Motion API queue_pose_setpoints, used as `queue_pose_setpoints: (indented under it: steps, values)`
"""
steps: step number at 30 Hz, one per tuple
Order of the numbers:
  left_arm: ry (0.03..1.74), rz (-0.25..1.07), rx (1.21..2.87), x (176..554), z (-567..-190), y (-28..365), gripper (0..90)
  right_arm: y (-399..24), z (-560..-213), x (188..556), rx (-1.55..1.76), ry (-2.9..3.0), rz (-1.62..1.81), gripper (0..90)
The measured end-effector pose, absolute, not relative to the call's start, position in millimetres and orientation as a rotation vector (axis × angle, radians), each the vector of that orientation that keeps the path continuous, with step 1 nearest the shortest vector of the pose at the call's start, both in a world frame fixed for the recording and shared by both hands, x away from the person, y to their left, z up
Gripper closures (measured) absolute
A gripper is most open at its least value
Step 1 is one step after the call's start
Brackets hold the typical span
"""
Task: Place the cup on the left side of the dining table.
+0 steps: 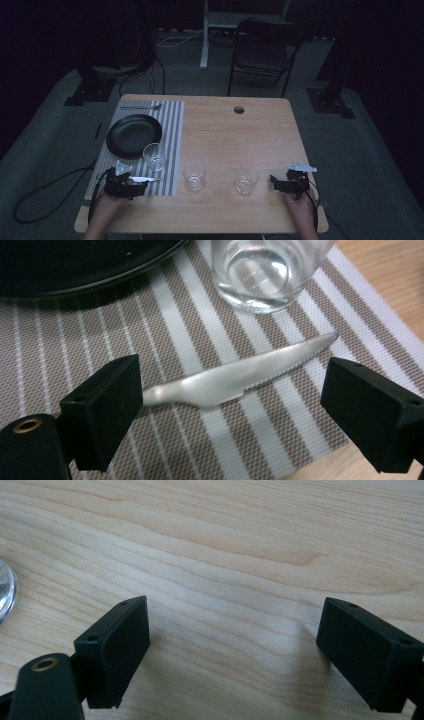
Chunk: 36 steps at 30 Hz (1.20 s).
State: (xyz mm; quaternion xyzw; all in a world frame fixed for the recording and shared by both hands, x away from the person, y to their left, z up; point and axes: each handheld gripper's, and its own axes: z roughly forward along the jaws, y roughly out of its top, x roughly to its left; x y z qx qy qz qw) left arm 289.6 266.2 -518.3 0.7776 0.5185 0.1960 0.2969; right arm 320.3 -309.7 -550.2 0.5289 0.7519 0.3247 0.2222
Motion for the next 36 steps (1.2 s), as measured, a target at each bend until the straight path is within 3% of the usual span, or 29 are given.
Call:
queue_pose_setpoints:
  steps: [36]
  values:
    - [1.585,0.756,1.986,255.0,-537.2,303.2,10.5,-309.8,-550.2,320.3,1.461,2.077,0.897,13.3]
